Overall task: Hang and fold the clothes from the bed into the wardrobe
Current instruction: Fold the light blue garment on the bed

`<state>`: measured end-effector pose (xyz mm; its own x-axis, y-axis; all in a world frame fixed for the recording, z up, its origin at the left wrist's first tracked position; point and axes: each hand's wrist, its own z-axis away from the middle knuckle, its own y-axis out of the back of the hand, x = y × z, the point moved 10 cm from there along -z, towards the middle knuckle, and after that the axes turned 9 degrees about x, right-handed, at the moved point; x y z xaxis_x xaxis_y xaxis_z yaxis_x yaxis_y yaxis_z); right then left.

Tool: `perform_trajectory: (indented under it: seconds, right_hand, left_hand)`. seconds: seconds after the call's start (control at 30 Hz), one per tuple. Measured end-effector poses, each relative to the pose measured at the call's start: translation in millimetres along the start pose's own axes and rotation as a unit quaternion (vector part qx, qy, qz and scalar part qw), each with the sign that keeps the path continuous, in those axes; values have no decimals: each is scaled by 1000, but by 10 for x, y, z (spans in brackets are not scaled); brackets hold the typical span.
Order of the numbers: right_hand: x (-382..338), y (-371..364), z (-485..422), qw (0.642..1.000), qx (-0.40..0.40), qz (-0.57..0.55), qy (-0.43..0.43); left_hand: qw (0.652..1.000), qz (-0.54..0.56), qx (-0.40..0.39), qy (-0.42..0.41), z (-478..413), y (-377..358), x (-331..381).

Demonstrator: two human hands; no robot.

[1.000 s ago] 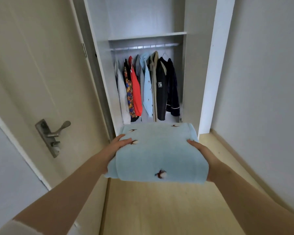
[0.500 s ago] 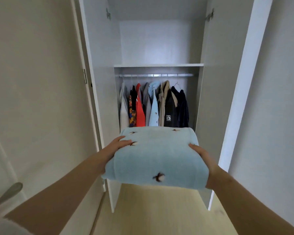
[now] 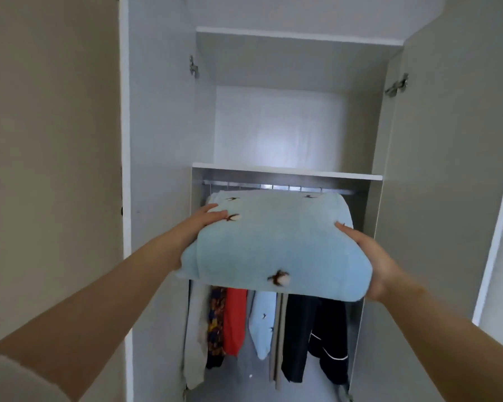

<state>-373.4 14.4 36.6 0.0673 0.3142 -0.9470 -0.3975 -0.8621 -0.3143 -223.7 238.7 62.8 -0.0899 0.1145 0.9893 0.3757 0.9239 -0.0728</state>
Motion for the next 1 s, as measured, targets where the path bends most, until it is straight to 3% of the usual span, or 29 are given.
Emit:
perform_trajectory:
  seconds: [0.33,0.6,0.77,1.0]
  right_hand:
    - [-1212,-352,-1667,990,-50,6,133]
    - [-2045,-699,-3235,975,-98,27,198]
    - [-2497,-886,-4003,965,-114,-5,236]
    - [-2476,-1051,-4900,969,-111,0,220]
  left_hand:
    - [989,31,-17,-145,-1477,-188,1026]
    - [975,6,19,-223,-2795,-210,1692]
    - [965,17,38,-260,-3481,-226,2011]
    - [966,0,67,-248,-4386,-67,1910]
